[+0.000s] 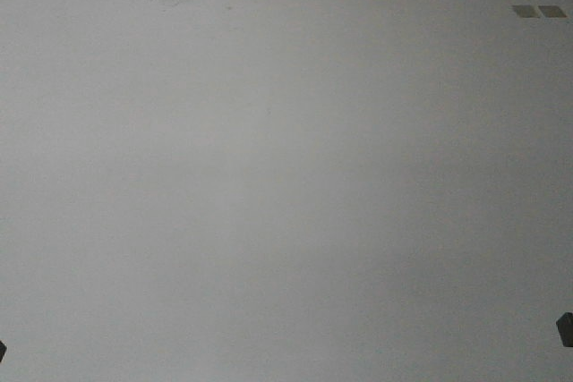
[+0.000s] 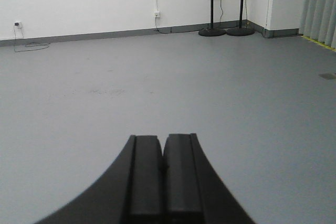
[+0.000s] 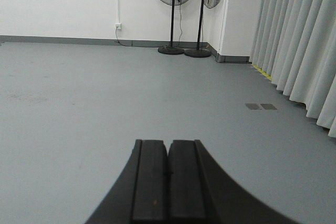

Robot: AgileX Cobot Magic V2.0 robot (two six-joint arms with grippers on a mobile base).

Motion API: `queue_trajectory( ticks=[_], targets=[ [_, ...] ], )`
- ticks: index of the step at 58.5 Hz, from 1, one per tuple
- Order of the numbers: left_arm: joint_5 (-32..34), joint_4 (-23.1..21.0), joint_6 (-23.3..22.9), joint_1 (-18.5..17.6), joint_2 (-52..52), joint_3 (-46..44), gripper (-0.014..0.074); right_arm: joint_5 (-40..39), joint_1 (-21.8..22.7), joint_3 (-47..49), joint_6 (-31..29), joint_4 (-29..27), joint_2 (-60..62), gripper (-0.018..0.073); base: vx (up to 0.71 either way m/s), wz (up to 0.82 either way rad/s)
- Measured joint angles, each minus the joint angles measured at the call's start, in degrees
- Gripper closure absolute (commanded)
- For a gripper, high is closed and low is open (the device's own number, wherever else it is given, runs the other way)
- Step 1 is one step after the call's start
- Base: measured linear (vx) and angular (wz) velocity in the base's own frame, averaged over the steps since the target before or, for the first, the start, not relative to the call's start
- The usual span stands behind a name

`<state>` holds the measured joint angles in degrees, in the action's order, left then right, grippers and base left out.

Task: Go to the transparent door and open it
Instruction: 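Drive the base forward across the grey floor toward the door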

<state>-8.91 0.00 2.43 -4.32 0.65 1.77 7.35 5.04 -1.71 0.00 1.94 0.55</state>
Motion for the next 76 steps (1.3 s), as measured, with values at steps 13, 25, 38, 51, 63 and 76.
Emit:
queue_trajectory(
  ticks=[13,25,38,51,63,76],
  targets=[
    [0.0,0.0,0.0,0.0,0.0,0.0,0.0602,0.0,0.0,0.0,0.0,0.0,0.0,0.0566,0.0,0.0],
    [0.0,0.0,0.0,0.0,0.0,0.0,0.0602,0.0,0.0,0.0,0.0,0.0,0.0,0.0566,0.0,-0.01],
    [0.0,0.0,0.0,0.0,0.0,0.0,0.0602,0.0,0.0,0.0,0.0,0.0,0.0,0.0566,0.0,-0.01],
    [0.0,0.0,0.0,0.0,0.0,0.0,0.0602,0.0,0.0,0.0,0.0,0.0,0.0,0.0566,0.03,0.01],
    [0.0,0.0,0.0,0.0,0.0,0.0,0.0602,0.0,0.0,0.0,0.0,0.0,0.0,0.0566,0.1,0.03],
    [0.0,0.0,0.0,0.0,0.0,0.0,0.0602,0.0,0.0,0.0,0.0,0.0,0.0,0.0566,0.17,0.08]
  ],
)
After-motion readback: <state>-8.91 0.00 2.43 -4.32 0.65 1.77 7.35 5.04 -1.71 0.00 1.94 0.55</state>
